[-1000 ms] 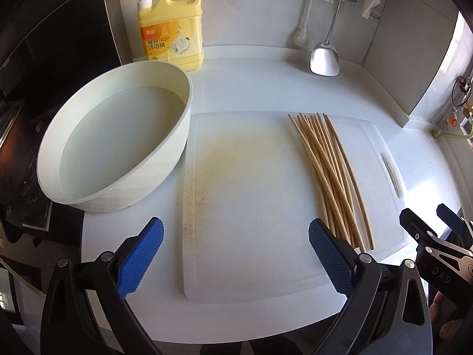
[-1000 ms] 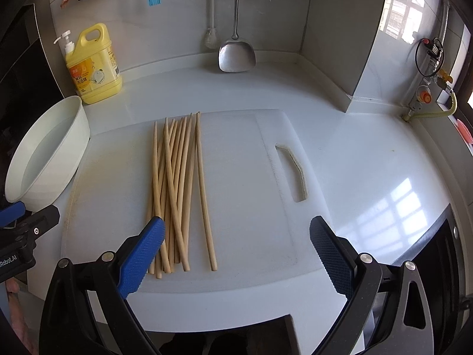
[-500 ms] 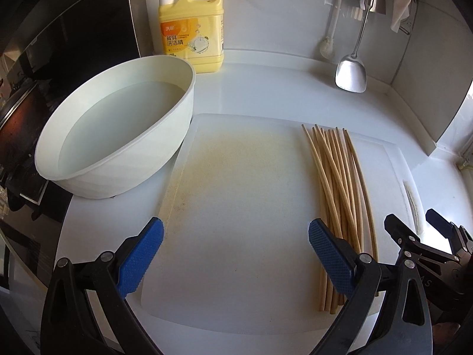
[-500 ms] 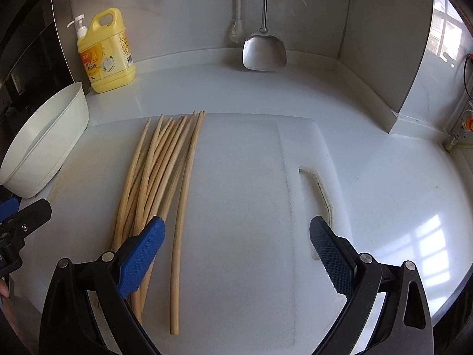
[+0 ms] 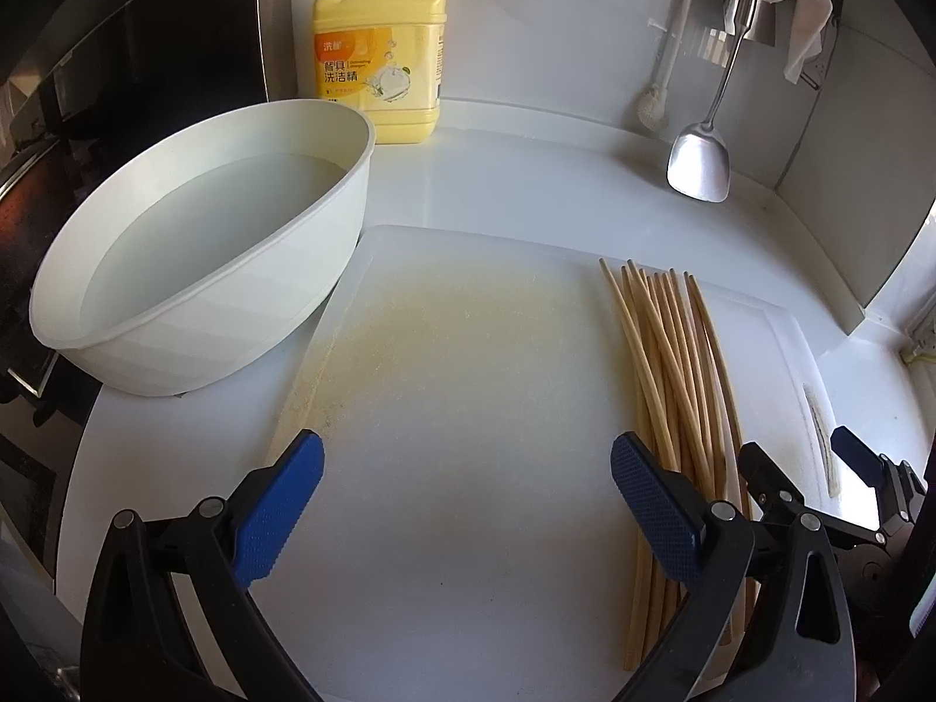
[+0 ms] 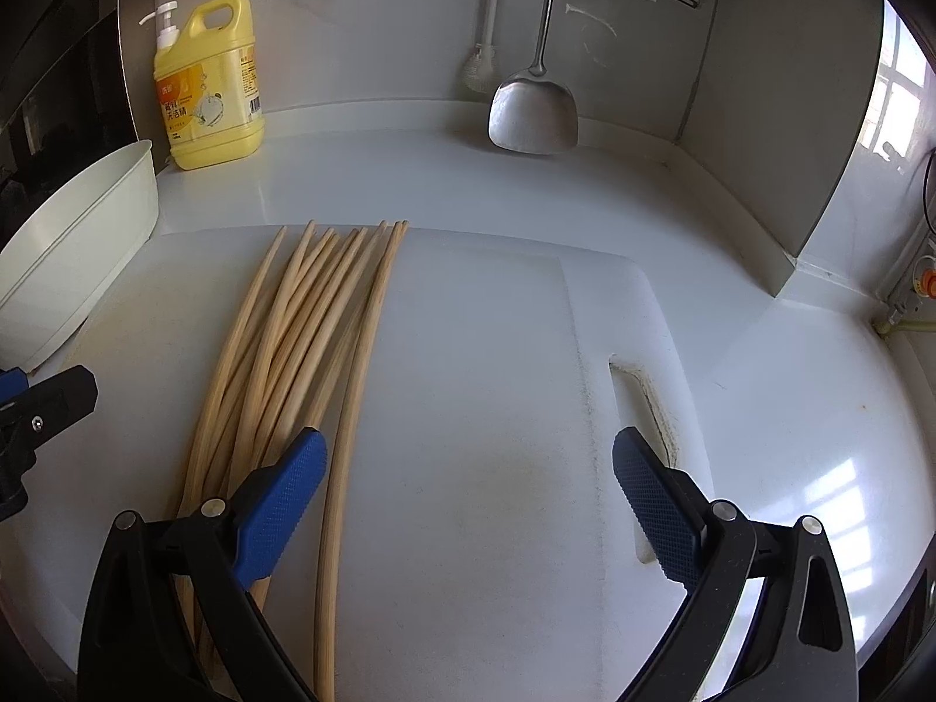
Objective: Organize utensils
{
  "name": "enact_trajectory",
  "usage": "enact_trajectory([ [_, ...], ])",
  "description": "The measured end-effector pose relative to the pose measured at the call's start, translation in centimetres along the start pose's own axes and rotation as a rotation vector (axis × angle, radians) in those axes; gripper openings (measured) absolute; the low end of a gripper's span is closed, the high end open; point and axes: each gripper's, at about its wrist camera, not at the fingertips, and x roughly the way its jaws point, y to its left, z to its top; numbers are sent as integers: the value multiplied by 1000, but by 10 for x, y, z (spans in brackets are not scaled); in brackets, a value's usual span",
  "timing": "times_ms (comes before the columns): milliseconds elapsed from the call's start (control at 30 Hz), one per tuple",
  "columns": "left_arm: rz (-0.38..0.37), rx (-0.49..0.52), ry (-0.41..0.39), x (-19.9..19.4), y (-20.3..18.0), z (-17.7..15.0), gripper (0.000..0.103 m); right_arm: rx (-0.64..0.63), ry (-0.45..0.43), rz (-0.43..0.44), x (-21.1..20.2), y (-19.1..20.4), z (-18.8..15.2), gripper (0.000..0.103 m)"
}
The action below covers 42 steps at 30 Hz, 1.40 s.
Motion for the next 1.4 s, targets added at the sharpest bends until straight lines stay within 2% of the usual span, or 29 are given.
enact_trajectory([
  [200, -18, 9, 8, 6, -8, 4, 97, -20, 6, -20, 4, -1, -1, 94],
  [567, -48, 31, 31, 18, -30, 5, 97, 18, -4, -25, 2, -23, -7, 94],
  [900, -32, 67, 49, 29, -43, 0, 97, 45, 4, -21, 1, -34, -11, 94],
  [1133, -25, 78, 56, 30, -44, -3, 97, 47, 5, -17, 0, -33, -11, 94],
  [1400, 2, 42, 71, 33, -23, -5, 97, 43, 3, -17, 2, -31, -10, 94],
])
